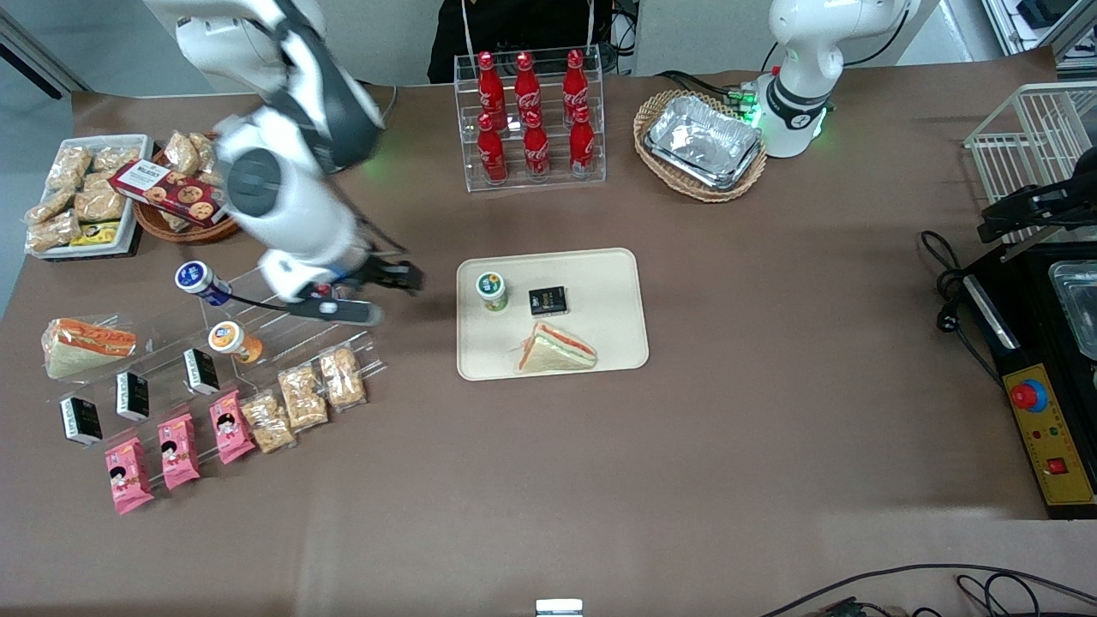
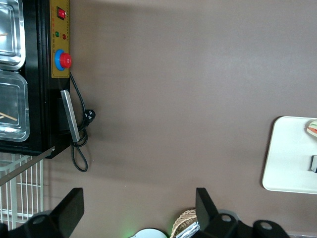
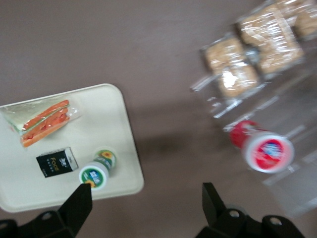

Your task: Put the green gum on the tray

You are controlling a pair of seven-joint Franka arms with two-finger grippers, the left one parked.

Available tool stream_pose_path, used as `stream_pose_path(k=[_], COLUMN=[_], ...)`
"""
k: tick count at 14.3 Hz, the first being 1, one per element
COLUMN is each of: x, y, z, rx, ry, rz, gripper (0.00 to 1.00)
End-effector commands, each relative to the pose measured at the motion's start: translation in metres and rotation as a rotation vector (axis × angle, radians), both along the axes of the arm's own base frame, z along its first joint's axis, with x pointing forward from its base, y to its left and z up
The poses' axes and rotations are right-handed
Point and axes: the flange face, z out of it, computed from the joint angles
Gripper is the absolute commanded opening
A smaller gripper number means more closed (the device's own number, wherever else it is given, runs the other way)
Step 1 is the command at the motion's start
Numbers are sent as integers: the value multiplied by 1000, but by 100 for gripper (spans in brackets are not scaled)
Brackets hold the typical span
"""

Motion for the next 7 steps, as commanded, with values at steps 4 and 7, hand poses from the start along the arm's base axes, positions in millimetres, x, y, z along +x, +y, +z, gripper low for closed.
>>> stream_pose_path(k=[4, 7], x=[20, 25], y=[-94, -138], z=[141, 160], rx=[16, 12], ry=[27, 27], rz=[-53, -113], gripper=[99, 99])
